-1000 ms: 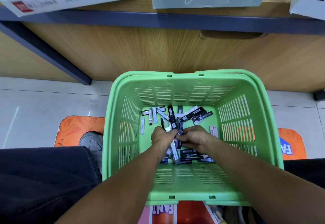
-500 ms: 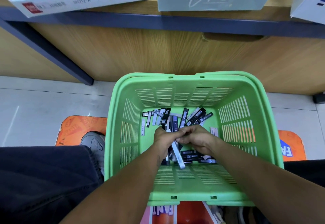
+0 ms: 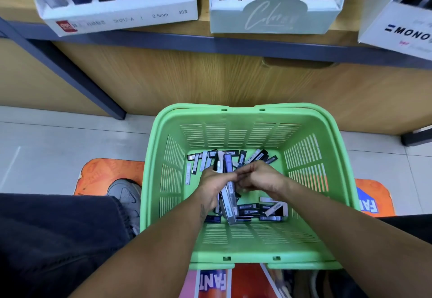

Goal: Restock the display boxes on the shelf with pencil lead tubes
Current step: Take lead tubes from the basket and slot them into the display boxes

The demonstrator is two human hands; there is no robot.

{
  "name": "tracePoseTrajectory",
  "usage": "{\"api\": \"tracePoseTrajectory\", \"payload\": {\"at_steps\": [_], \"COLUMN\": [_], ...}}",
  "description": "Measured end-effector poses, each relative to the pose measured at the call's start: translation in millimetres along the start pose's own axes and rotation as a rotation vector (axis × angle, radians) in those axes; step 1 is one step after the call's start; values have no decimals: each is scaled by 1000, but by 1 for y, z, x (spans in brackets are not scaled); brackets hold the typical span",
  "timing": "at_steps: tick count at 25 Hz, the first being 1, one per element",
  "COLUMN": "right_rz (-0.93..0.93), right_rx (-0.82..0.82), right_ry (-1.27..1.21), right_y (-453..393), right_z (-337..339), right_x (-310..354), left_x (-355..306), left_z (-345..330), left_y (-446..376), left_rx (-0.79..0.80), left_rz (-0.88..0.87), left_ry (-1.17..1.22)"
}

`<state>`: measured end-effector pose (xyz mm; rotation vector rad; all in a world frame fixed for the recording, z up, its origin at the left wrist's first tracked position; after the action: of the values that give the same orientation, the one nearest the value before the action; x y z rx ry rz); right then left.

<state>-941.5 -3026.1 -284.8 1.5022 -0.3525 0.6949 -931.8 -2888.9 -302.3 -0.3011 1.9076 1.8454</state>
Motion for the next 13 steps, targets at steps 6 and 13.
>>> {"api": "tracePoseTrajectory", "payload": {"at_steps": [6, 13], "right_rz": [194, 204], "right_rx": [-112, 27], "right_ry": [156, 318], "right_y": [16, 22], "right_z": [17, 2], "right_x": [56, 62], "left_x": [-21, -15], "left_z": [-12, -14], "left_y": [40, 47], "left_rx": [178, 248], "left_rz": [-26, 0], "left_ry": [67, 66]}}
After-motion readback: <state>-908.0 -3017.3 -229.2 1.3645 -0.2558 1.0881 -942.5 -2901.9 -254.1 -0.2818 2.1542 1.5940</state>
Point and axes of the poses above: each hand's wrist, its own y-axis away from the middle knuckle, its own z-axis out of the back of the hand, x = y × z, the point moved 7 cm from there along -y, towards the middle knuckle, and after that the axes turned 1 degree about -x, right-handed, at the moved point
